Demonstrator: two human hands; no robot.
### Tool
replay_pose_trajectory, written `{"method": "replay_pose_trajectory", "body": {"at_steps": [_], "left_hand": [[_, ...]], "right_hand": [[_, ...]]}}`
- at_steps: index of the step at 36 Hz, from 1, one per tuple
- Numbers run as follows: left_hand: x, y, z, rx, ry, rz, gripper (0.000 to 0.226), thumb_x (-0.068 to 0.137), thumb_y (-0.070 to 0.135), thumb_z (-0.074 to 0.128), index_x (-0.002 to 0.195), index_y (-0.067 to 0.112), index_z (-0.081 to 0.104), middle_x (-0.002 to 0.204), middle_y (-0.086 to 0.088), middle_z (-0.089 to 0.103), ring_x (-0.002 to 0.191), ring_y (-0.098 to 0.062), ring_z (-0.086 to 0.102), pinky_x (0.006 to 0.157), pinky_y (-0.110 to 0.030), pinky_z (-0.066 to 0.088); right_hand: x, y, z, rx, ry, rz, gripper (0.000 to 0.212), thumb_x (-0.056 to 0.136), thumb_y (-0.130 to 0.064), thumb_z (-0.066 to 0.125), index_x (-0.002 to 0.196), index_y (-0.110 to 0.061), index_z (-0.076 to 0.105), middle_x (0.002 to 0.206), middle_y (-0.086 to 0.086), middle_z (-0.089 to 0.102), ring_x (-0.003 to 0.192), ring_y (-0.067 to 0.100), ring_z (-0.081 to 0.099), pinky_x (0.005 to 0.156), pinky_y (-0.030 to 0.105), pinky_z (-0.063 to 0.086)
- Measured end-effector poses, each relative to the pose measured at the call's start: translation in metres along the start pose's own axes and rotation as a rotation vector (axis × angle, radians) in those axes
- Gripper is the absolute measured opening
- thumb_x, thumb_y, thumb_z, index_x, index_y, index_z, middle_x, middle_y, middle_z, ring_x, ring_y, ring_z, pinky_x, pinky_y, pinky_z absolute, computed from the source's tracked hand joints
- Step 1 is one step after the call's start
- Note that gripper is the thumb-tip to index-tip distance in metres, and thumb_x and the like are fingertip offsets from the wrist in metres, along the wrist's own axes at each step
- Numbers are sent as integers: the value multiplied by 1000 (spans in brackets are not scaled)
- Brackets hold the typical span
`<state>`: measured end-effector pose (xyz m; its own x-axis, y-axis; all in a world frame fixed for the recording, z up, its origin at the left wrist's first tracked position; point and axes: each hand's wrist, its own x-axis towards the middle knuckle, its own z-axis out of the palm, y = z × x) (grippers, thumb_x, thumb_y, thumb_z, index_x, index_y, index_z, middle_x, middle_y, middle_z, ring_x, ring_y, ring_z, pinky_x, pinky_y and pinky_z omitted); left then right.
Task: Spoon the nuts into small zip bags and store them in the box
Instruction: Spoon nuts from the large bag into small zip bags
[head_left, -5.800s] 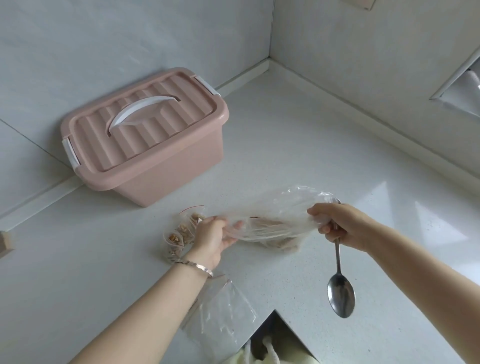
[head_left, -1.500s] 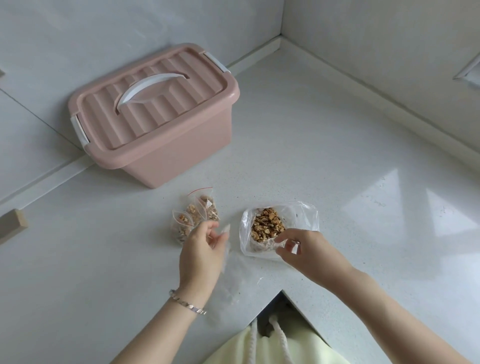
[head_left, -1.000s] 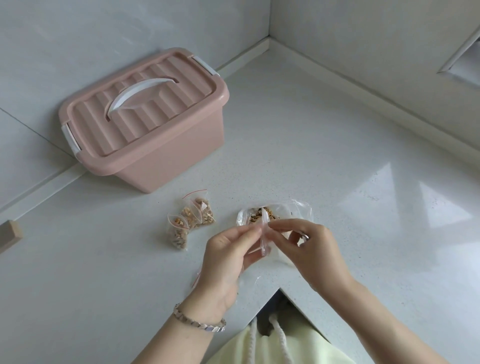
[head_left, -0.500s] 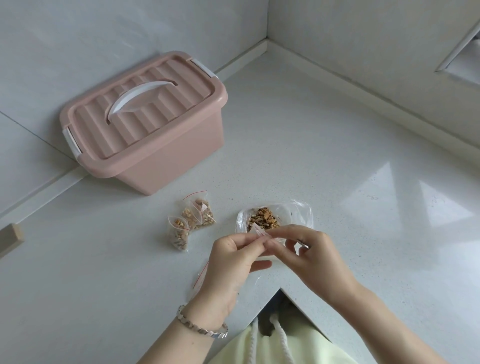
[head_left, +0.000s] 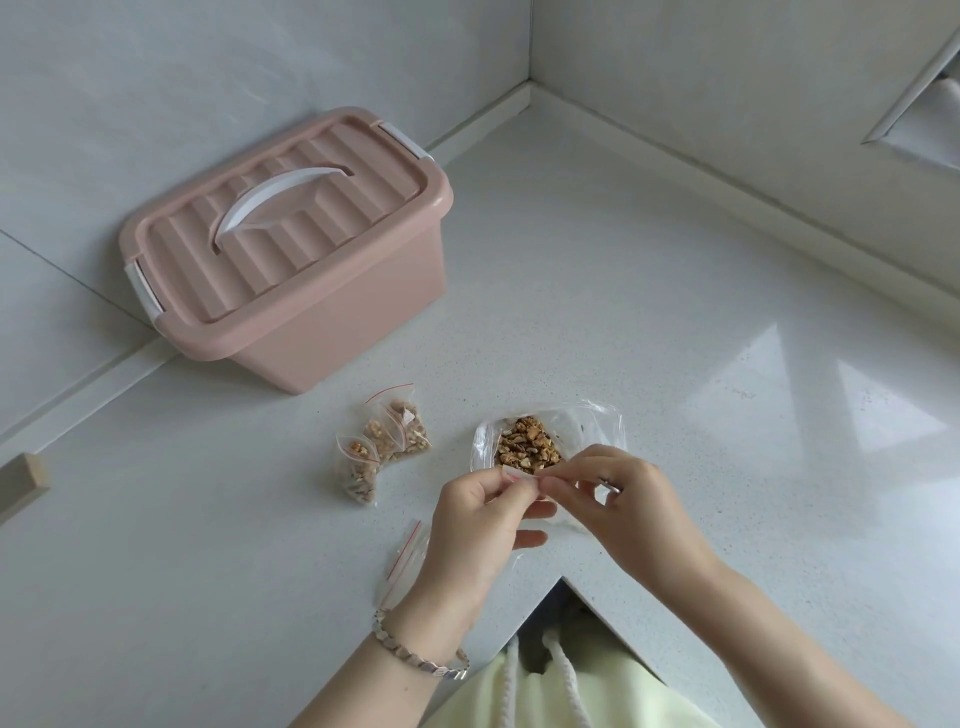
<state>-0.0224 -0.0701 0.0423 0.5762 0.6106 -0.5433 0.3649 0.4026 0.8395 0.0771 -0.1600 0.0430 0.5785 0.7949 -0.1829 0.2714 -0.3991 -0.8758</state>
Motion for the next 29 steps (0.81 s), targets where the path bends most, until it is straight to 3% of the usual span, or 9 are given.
{"method": "replay_pose_trajectory", "body": {"at_steps": [7,12,14,18,20,22,25,27,29], "left_hand": [[3,-1,-6,258,-49,293,15,88,5,56,77,-1,65,71,-8,67,66,-5,64,54,-17,48],[7,10,-16,260,-214,465,30,82,23,57,78,-7,60,74,1,59,56,4,55,50,-13,42],[11,11,-20,254,-255,512,34,79,31,55,76,-3,61,75,4,58,58,2,56,51,-13,43],[14,17,-22,304,-325,567,13,82,25,52,75,20,62,77,15,56,62,0,57,54,-12,44],[16,19,-22,315,-343,560,15,83,24,51,74,17,61,75,15,57,59,0,57,53,-13,44],[17,19,-22,322,-311,526,21,82,23,54,71,6,59,67,9,59,52,1,56,49,-14,43],[15,20,-14,440,-128,475,23,82,7,56,60,11,51,51,-1,59,46,-1,54,49,-12,40],[14,23,-9,512,24,356,28,78,16,56,53,15,45,43,0,54,47,-10,57,47,-17,39],[13,25,-5,563,55,225,33,77,29,55,50,16,41,38,2,50,44,-11,58,43,-17,36]], "right_hand": [[5,-2,-6,7,-39,25,20,81,-24,67,68,-38,65,72,-15,67,74,-1,57,65,8,39],[10,-9,-16,294,-109,59,17,78,-13,68,67,-25,70,64,-14,67,63,-4,58,64,6,41],[12,-12,-20,356,-156,39,10,76,-12,67,68,-18,70,63,-12,68,64,-4,60,65,7,42],[15,-16,-26,415,-182,9,6,71,-17,64,67,-15,69,63,-11,67,64,-3,61,64,7,42],[16,-17,-27,423,-179,14,7,72,-15,64,66,-15,68,61,-10,67,61,-4,59,62,7,41],[17,-16,-26,362,-141,-4,7,72,-22,65,68,-18,70,64,-7,67,62,-1,60,61,9,42],[17,-11,-21,83,45,-54,9,75,-23,72,68,-28,70,65,-9,66,63,3,56,57,10,39],[18,-6,-16,-171,208,-149,13,77,-15,73,69,-24,71,59,-15,58,62,1,53,55,8,37],[18,-5,-13,-353,319,-252,8,75,-11,73,69,-16,72,60,-15,56,48,-6,44,47,7,36]]}}
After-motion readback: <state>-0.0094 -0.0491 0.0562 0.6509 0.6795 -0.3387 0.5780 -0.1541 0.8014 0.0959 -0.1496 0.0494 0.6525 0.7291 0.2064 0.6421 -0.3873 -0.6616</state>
